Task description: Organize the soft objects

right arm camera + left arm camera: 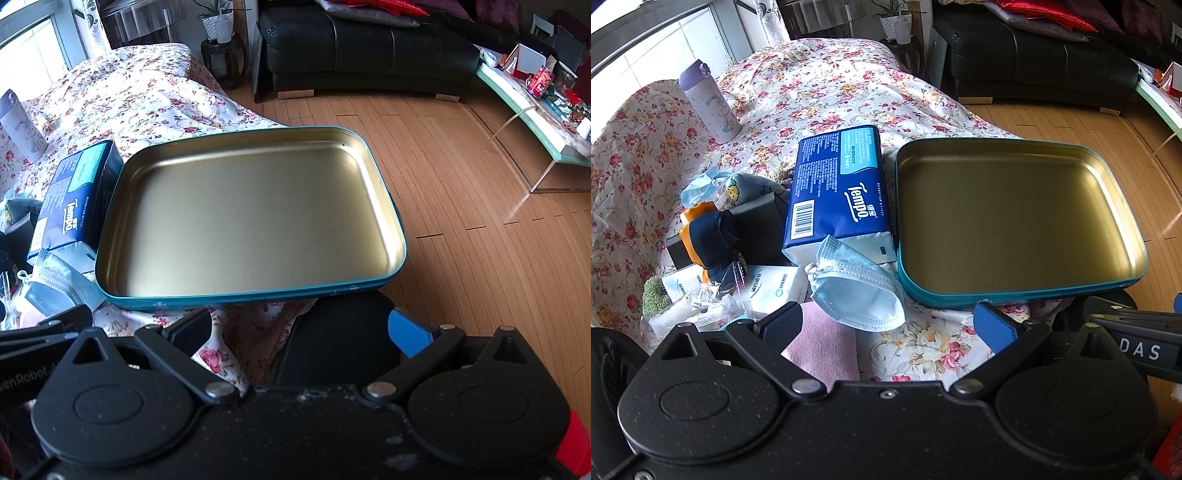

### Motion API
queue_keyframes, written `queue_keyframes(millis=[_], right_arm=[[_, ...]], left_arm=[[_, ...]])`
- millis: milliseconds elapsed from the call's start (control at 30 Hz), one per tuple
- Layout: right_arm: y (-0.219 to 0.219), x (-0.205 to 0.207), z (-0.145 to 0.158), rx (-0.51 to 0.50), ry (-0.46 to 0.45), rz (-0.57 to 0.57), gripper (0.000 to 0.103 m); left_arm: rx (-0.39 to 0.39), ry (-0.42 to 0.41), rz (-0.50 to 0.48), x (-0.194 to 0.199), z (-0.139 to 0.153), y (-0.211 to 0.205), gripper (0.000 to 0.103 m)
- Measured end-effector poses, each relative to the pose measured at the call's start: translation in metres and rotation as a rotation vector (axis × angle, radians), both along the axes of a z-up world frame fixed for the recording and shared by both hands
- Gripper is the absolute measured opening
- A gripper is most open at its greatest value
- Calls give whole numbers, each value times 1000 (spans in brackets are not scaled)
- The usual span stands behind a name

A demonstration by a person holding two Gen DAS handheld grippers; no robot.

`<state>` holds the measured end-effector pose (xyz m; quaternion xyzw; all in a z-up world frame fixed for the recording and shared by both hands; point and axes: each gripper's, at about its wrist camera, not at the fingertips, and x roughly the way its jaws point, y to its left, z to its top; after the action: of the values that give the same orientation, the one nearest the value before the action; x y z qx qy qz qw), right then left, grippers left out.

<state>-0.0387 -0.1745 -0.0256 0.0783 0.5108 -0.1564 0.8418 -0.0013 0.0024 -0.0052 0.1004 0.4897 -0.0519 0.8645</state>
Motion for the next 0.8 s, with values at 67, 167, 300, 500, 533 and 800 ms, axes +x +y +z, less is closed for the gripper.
queue_keyframes(millis=[67,167,300,500,533,800], right_arm=[[0,0,0,-1,2,2,102],[0,0,0,-1,4,3,102],[1,1,1,-4,7,8,102],[1,1,1,-7,12,11,102],[1,1,0,-7,14,12,102],[4,2,0,-22,24,14,102]], left_arm=[[-1,1,1,0,0,1,97],[-3,2,4,1,-1,2,97],[-6,3,6,2,-1,3,97],[-7,6,7,2,-2,2,97],[-7,6,7,2,-2,3,97],[-17,5,25,2,-2,7,97]])
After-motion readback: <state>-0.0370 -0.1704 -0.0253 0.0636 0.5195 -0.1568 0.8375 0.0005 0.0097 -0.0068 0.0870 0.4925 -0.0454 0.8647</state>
